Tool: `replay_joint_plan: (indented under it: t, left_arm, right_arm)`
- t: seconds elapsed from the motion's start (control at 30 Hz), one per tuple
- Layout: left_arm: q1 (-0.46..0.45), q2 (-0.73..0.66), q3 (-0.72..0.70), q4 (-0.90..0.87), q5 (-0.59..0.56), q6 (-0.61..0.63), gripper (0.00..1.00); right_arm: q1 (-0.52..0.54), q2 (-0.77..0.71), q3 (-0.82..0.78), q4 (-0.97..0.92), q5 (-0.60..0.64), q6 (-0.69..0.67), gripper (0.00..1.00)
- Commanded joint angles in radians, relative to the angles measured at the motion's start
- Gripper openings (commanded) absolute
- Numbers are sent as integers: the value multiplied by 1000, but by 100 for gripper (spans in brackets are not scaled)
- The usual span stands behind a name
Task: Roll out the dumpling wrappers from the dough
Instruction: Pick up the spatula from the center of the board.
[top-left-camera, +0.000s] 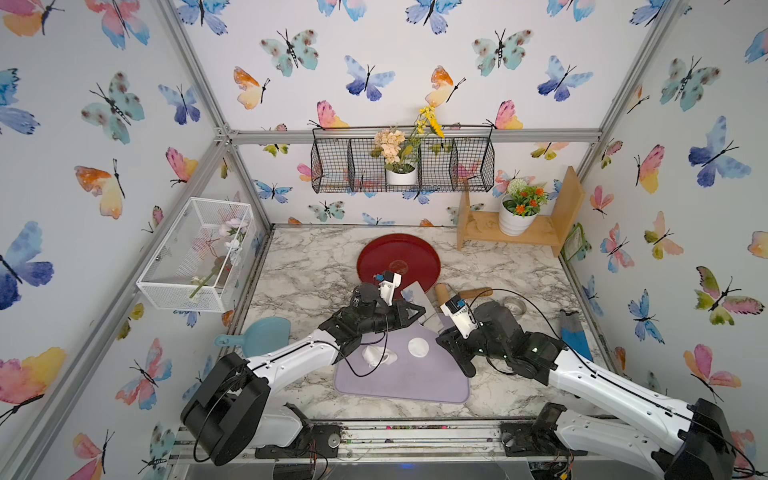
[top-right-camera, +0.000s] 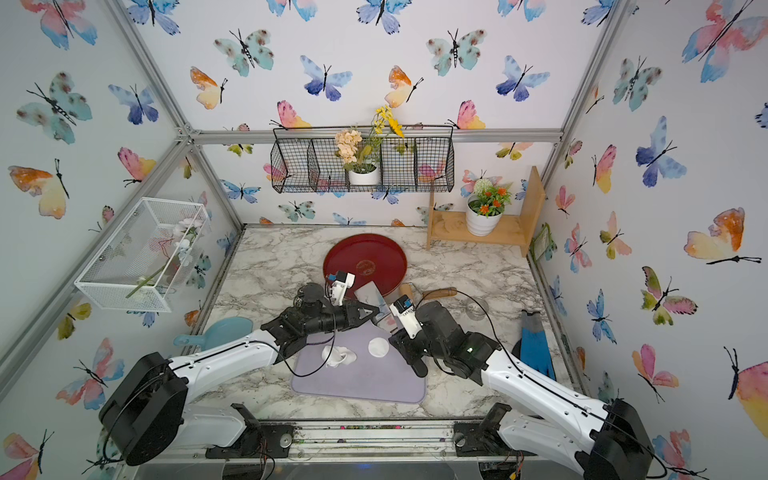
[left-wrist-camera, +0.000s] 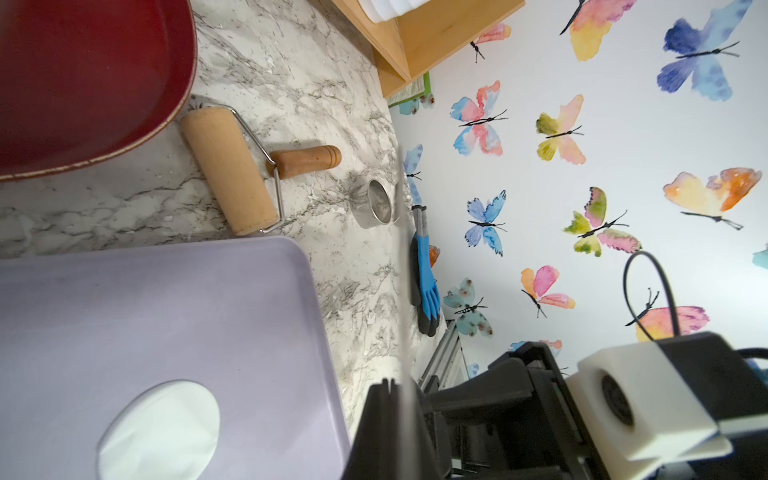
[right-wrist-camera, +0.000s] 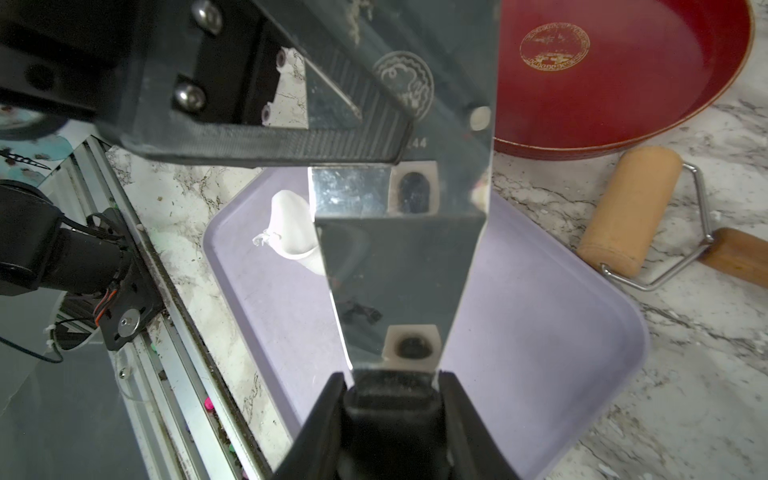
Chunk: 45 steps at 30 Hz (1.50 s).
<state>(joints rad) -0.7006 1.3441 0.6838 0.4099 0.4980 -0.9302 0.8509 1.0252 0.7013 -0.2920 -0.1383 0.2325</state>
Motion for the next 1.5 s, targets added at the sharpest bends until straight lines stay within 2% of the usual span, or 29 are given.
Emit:
replay_joint_plan:
  t: [0.0, 0.07, 0.17, 0.27, 0.4, 0.47, 0.6, 0.73, 0.9, 1.07, 1.23, 1.33, 1.47]
  left_arm:
    - [-3, -22, -20, 35, -44, -9, 0]
    - [-4, -33, -32, 59, -52, -27, 0]
    - [-2, -59, -47, 74, -87, -50, 0]
    - [14, -100, -70, 112, -129, -85, 0]
    - [58, -166, -112, 190, -190, -161, 0]
    - [78, -204, -137, 237, -244, -211, 0]
    - [93, -257, -179, 345, -367, -319, 0]
    - [95, -281, -215, 448, -489, -434, 0]
    - [94, -310, -196, 497, -548, -435, 0]
    - [93, -354, -199, 511, -602, -443, 0]
    - [94, -391, -199, 475, -630, -436, 0]
    - [91, -380, -198, 512, -623, -454, 0]
    - [75, -344, -173, 551, -599, -455, 0]
  right_arm:
    - [5, -23, 4, 69, 33, 29, 34]
    - [5, -28, 6, 92, 43, 52, 51]
    - [5, -50, 9, 115, 112, 114, 69]
    - [5, -85, 17, 120, 237, 214, 81]
    - [5, -151, 32, 119, 339, 371, 82]
    - [5, -194, 8, 179, 345, 448, 82]
    - [5, -254, -54, 342, 281, 583, 80]
    - [5, -250, -83, 470, 210, 672, 81]
    - [6, -192, -120, 656, 137, 759, 82]
    - [5, -117, -89, 731, 114, 783, 84]
    - [5, -143, -50, 660, 207, 766, 85]
    - [5, -116, -68, 764, 183, 753, 84]
    - [5, -23, -32, 929, 91, 708, 82]
